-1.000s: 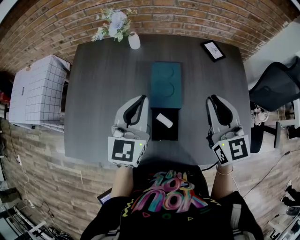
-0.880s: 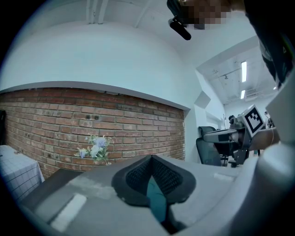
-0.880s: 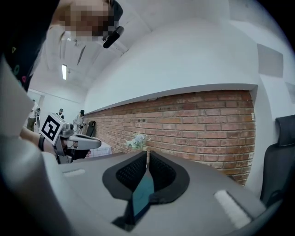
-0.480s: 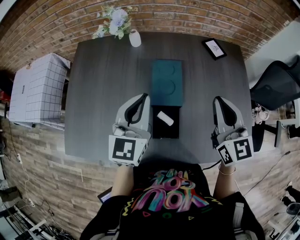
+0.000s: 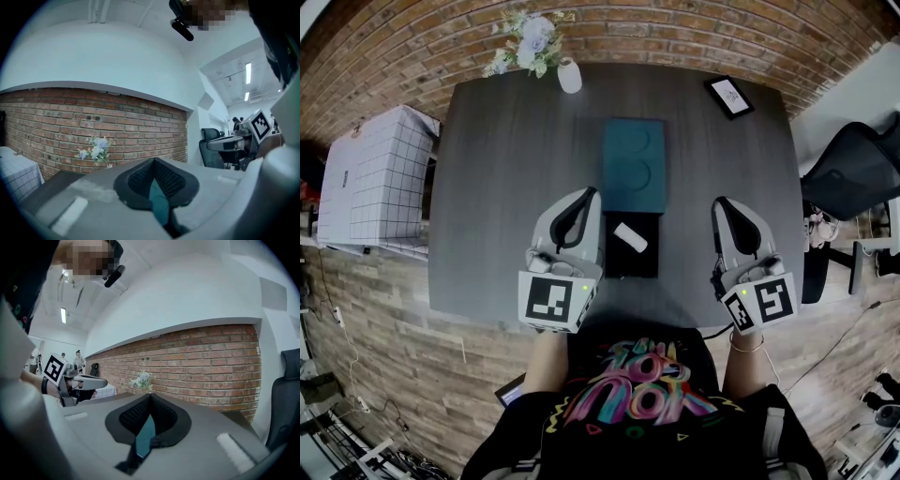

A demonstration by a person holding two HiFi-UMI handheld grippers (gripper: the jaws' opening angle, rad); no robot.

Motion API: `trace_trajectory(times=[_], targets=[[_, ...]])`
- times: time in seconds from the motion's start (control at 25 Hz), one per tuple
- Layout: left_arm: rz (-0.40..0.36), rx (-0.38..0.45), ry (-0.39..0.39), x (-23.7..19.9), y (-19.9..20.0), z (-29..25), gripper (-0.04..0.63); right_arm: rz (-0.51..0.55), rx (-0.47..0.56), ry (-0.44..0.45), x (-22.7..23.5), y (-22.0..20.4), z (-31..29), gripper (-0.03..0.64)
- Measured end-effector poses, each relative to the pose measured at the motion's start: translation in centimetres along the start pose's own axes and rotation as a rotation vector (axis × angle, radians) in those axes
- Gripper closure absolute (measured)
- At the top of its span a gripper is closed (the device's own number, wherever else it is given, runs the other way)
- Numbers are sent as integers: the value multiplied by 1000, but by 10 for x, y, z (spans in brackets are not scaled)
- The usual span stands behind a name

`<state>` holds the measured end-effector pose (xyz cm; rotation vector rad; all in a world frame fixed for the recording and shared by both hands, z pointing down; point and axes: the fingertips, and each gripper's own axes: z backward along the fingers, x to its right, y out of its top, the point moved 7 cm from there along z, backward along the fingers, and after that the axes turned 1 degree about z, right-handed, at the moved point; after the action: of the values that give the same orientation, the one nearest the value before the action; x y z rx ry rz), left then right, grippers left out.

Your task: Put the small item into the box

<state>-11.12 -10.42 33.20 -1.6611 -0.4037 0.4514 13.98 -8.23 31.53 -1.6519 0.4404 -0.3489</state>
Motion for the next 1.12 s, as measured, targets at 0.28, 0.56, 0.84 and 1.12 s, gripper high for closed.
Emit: trace_trajectory(times=[0.28,0.56,0.84,1.12], targets=[[0,-1,6,-1,-3,-1,594,0,5,6,-1,0,-1,615],[0,-1,8,-2,-4,0,594,8,-4,8,0,-1,-1,615],[3,-6,5,1,-5,0,595,-2,0,1,2,0,1,617],[3,-7,5,1,-6,1,594,-6,-5,15,-2,-3,1,615]])
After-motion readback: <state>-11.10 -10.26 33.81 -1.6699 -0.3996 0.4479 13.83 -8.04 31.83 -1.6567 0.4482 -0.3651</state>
